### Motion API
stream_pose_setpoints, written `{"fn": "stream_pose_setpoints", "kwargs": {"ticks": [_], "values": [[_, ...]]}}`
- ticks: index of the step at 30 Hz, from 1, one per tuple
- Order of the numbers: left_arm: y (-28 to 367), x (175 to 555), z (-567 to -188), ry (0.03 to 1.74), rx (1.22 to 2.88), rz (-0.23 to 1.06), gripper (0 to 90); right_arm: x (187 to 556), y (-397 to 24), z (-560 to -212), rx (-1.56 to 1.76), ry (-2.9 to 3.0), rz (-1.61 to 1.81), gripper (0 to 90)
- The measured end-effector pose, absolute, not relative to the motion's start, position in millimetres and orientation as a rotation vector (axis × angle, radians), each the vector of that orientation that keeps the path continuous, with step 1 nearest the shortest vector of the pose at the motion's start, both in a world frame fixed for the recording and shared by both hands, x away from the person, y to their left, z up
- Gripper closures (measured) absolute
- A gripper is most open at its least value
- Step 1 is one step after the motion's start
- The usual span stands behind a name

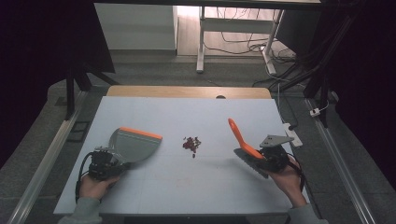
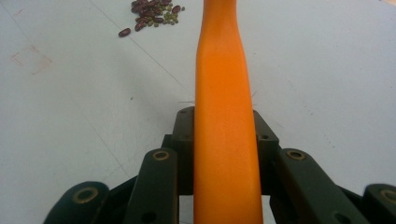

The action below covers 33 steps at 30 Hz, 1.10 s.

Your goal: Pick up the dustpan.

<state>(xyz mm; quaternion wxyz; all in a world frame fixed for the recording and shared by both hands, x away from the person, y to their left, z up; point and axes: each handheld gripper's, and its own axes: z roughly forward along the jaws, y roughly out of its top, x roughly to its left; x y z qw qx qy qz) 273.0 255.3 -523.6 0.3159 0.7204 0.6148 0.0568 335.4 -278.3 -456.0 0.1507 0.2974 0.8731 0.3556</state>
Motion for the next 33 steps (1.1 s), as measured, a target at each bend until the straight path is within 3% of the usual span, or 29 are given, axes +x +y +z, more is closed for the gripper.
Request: {"fn": "stream_pose_setpoints", "kwargs": {"ticks": [33], "values": [[271, 268, -504, 1.388, 1.893, 0.243, 61.6, 341, -278, -452, 0.895, 2.469, 1.047, 70.8]]}}
